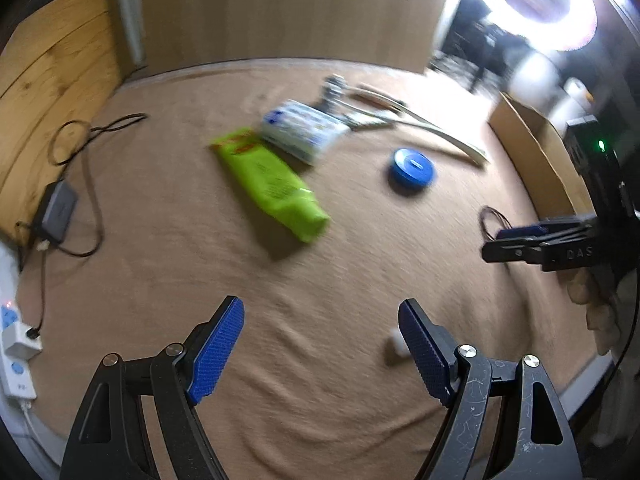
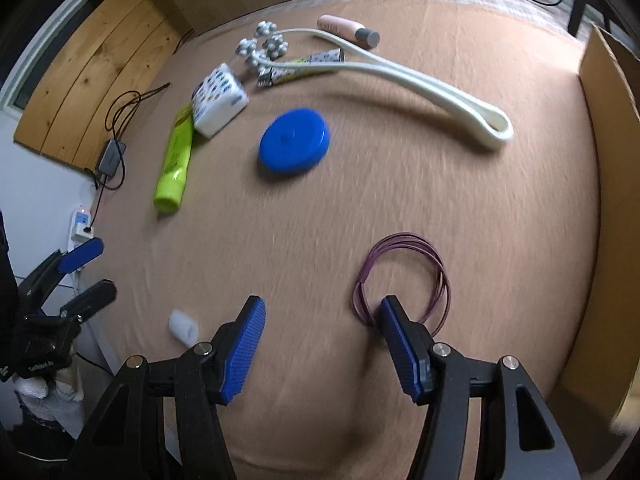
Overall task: Organize objects
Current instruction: 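Grasp the purple wire ring with the right tool while the left tool grasps the white block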
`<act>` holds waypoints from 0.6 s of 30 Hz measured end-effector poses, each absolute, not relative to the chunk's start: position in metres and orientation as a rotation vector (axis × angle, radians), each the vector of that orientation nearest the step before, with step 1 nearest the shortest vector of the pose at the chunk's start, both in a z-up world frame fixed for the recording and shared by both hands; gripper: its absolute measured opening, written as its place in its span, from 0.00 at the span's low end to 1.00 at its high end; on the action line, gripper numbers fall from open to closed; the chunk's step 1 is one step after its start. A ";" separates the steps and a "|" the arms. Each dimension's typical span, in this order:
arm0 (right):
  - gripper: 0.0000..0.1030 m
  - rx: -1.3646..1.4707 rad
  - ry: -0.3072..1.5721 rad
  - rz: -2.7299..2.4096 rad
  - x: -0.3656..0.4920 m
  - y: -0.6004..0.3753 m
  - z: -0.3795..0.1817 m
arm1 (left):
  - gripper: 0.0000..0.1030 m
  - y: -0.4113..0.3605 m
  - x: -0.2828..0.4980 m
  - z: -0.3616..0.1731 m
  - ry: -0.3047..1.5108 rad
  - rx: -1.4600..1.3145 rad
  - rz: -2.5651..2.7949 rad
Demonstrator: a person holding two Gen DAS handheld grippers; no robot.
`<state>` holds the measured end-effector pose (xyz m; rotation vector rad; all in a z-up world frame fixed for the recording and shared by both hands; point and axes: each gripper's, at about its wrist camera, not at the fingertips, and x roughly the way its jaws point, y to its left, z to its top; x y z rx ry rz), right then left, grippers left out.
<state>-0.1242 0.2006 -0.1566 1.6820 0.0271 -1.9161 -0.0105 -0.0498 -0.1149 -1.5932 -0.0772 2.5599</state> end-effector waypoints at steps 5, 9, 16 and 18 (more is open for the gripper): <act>0.38 1.630 0.190 -2.023 -0.109 0.189 -0.155 | 0.80 -0.010 -0.006 -0.132 0.086 -1.604 2.444; 0.34 1.600 0.301 -2.053 -0.103 0.182 -0.156 | 0.79 0.013 -0.006 -0.143 0.174 -1.618 2.386; 0.25 1.573 0.407 -2.074 -0.099 0.180 -0.155 | 0.58 0.025 -0.012 -0.158 0.235 -1.663 2.375; 0.23 1.569 0.415 -2.075 -0.099 0.180 -0.155 | 0.53 0.023 -0.012 -0.160 0.203 -1.666 2.362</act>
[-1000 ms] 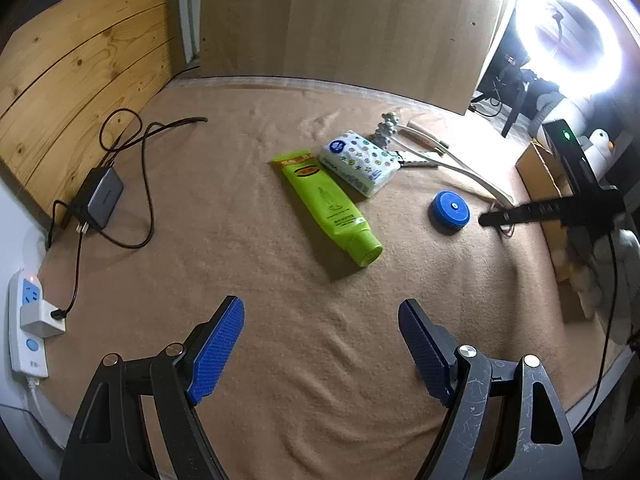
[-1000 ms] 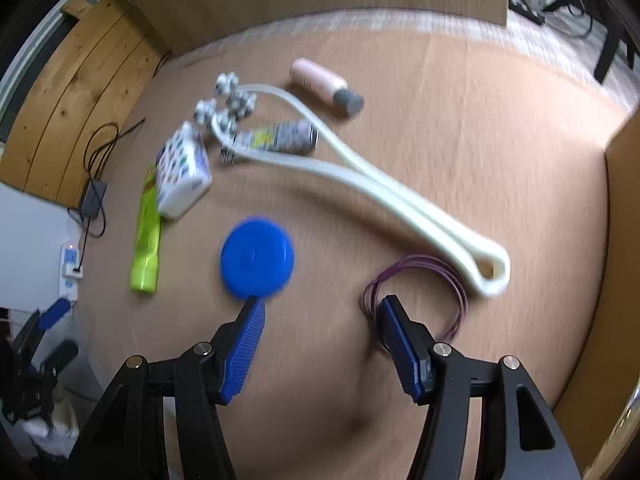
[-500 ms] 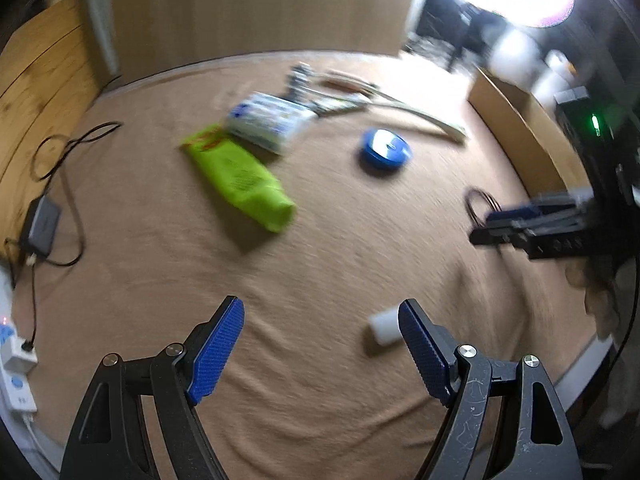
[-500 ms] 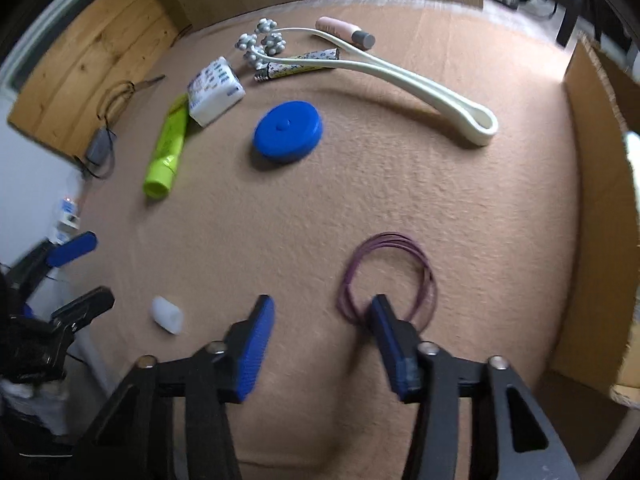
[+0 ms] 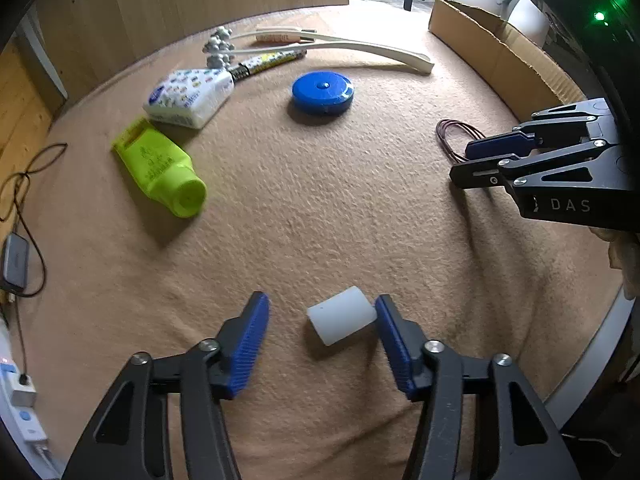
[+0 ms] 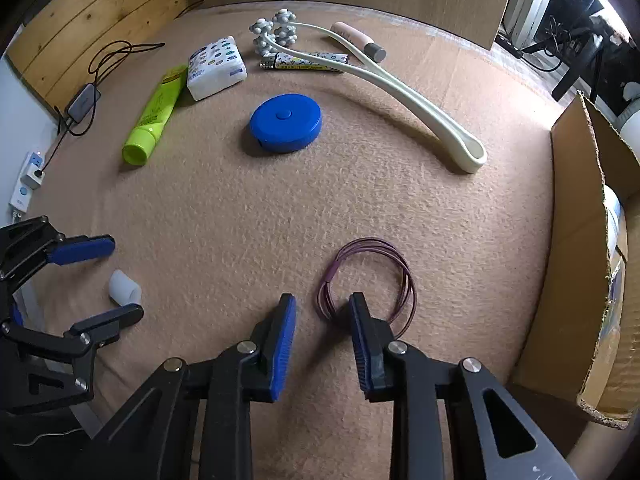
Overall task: Organize objects
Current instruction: 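Grasp the purple wire ring with the right tool while the left tool grasps the white block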
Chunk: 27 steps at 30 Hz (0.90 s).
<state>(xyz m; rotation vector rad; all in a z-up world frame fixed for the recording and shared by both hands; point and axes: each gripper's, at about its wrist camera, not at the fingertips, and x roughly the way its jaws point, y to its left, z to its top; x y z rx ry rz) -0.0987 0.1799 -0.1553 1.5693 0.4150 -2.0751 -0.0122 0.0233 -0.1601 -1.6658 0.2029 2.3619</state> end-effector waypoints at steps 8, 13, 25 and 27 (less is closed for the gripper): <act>0.10 1.557 0.416 -2.087 -0.098 0.185 -0.154 | 0.30 0.018 -0.015 -0.158 0.119 -1.649 2.379; 0.03 1.574 0.359 -2.085 -0.098 0.199 -0.154 | 0.25 0.014 -0.018 -0.157 0.061 -1.644 2.392; 0.03 1.573 0.135 -2.122 -0.092 0.231 -0.138 | 0.24 -0.020 -0.032 -0.146 -0.131 -1.658 2.453; 0.03 1.548 0.122 -2.134 -0.092 0.234 -0.129 | 0.24 -0.023 -0.034 -0.141 -0.141 -1.647 2.469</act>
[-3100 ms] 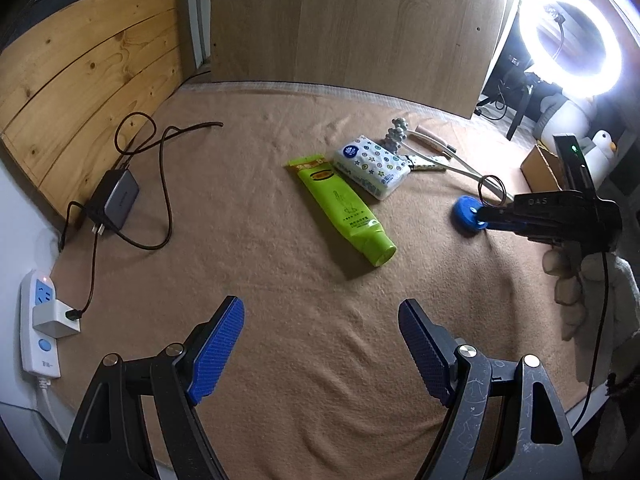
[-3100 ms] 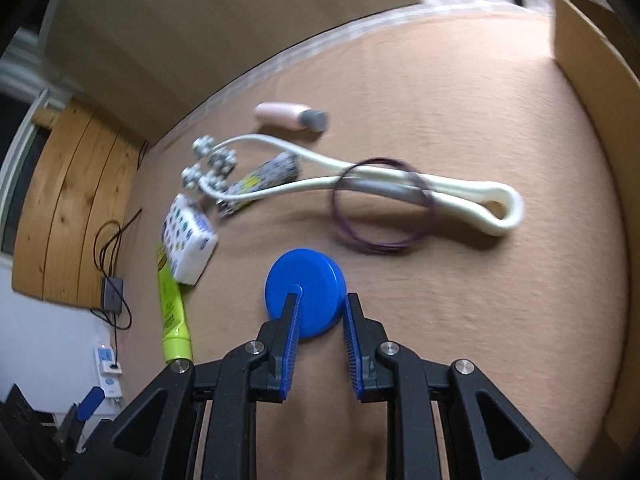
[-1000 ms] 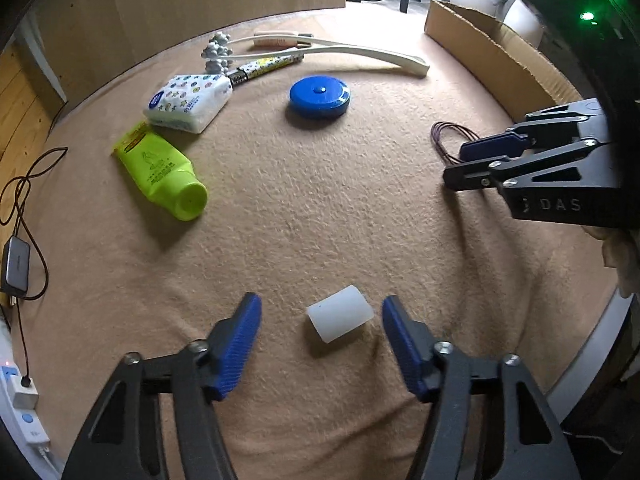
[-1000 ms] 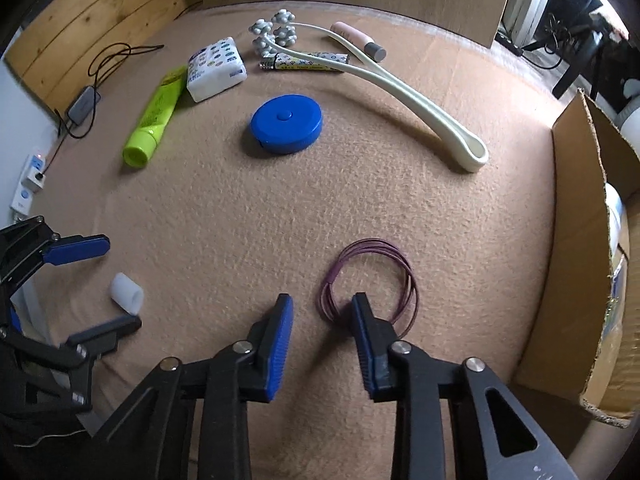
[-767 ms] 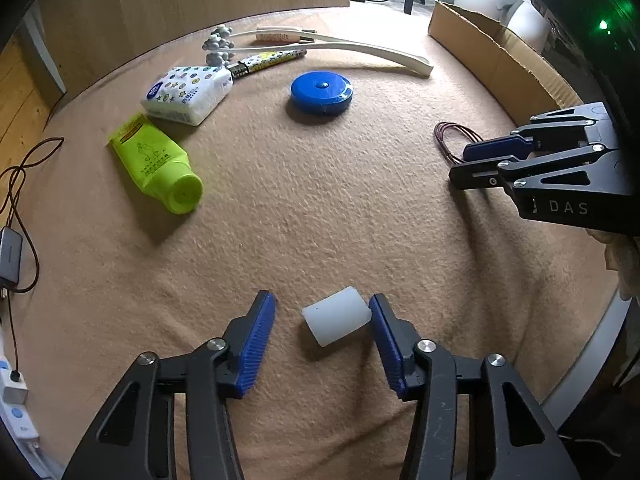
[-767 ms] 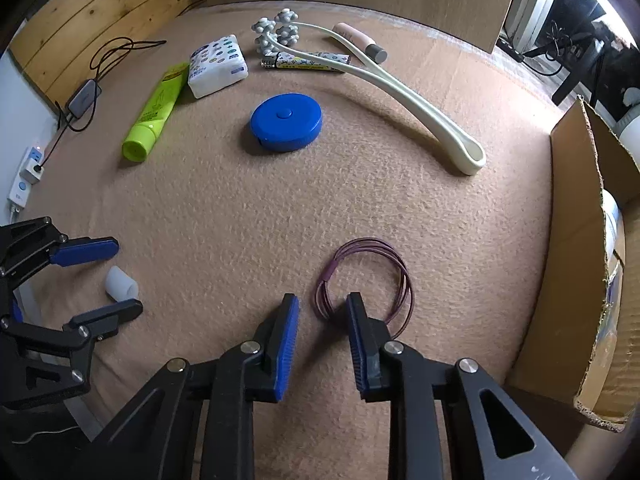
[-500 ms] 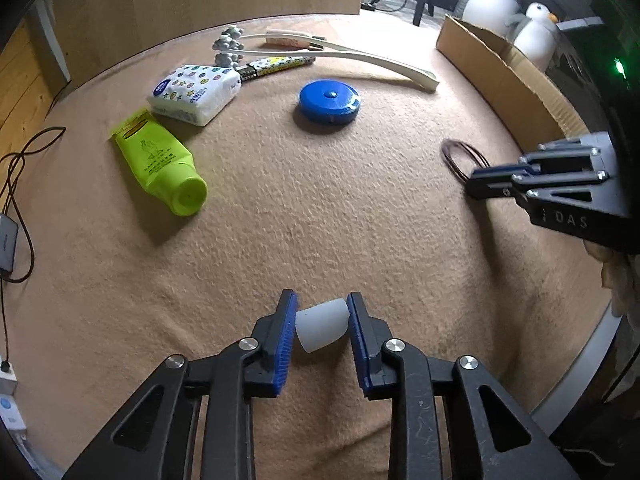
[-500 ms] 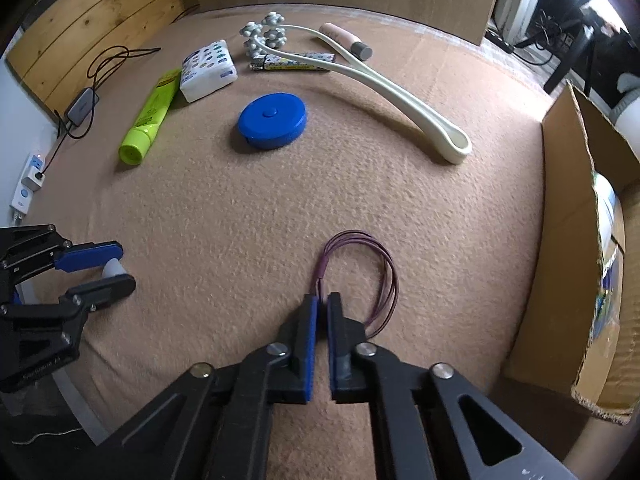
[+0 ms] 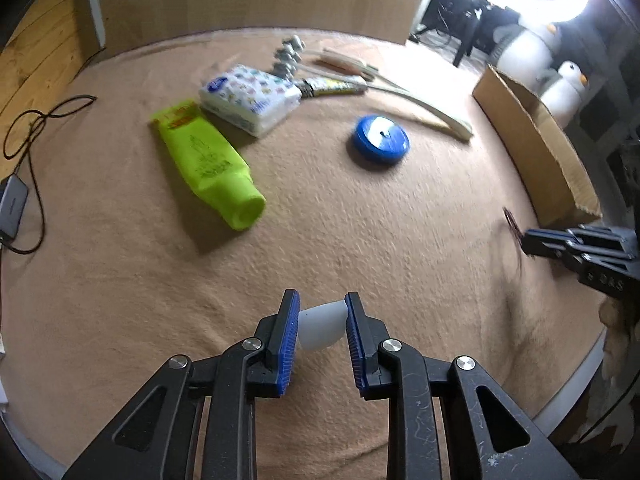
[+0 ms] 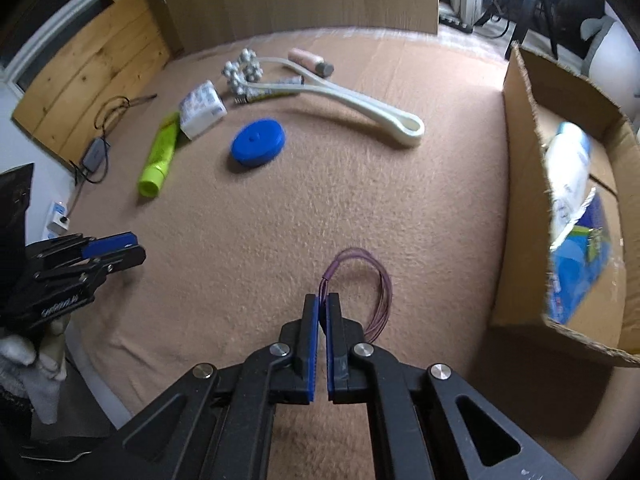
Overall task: Organize objects
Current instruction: 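Grasp the purple wire ring with the right tool while the left tool grasps the white block, then carry the white block with the left tool and the wire ring with the right tool into the box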
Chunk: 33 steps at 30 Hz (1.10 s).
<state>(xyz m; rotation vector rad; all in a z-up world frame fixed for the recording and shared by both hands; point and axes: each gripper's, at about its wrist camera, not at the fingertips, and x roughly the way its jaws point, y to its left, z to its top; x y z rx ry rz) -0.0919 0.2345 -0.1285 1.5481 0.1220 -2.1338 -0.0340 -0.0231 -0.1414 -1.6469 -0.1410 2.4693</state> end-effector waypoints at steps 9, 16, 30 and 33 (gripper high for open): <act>0.03 1.419 0.017 -2.213 -0.085 0.264 -0.072 | 0.24 0.007 -0.052 -0.091 -0.125 -1.470 2.516; 0.03 1.328 -0.008 -2.346 -0.086 0.311 -0.032 | 0.24 0.071 -0.083 -0.058 -0.064 -1.340 2.491; 0.03 1.325 -0.084 -2.501 -0.122 0.404 -0.028 | 0.24 0.234 -0.152 -0.046 -0.045 -1.258 2.315; 0.03 1.338 -0.119 -2.497 -0.130 0.415 -0.036 | 0.24 0.260 -0.163 -0.048 -0.020 -1.260 2.308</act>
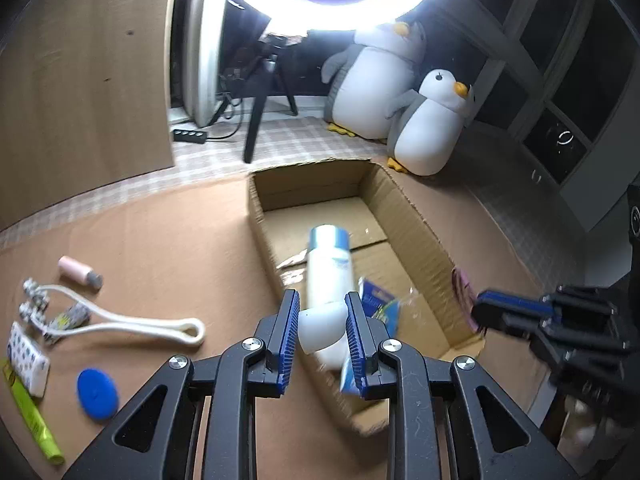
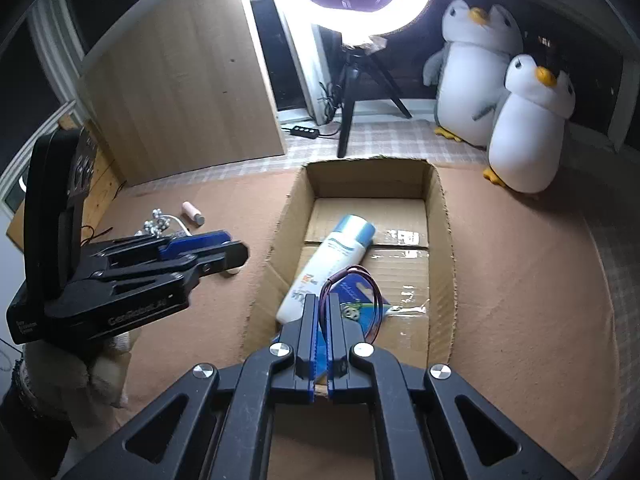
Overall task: Organize objects
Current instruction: 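Carry the white block with the left tool and the wire ring with the right tool into the box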
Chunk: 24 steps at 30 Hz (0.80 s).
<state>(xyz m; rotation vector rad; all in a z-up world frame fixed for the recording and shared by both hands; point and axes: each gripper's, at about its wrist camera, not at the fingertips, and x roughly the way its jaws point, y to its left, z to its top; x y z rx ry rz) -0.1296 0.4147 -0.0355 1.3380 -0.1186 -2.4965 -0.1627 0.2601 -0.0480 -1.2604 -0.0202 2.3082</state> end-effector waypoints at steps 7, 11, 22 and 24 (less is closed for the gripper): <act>0.03 1.372 -0.166 -2.484 -0.137 0.429 -0.052 | 0.24 0.290 -0.173 -0.047 0.021 -1.249 2.308; 0.04 1.388 -0.147 -2.451 -0.140 0.427 -0.055 | 0.32 0.296 -0.178 -0.047 0.056 -1.240 2.301; 0.69 1.373 -0.026 -2.480 -0.132 0.409 -0.057 | 0.79 0.274 -0.180 -0.048 0.035 -1.233 2.365; 0.69 1.372 -0.029 -2.482 -0.133 0.408 -0.056 | 0.79 0.271 -0.179 -0.048 0.034 -1.233 2.371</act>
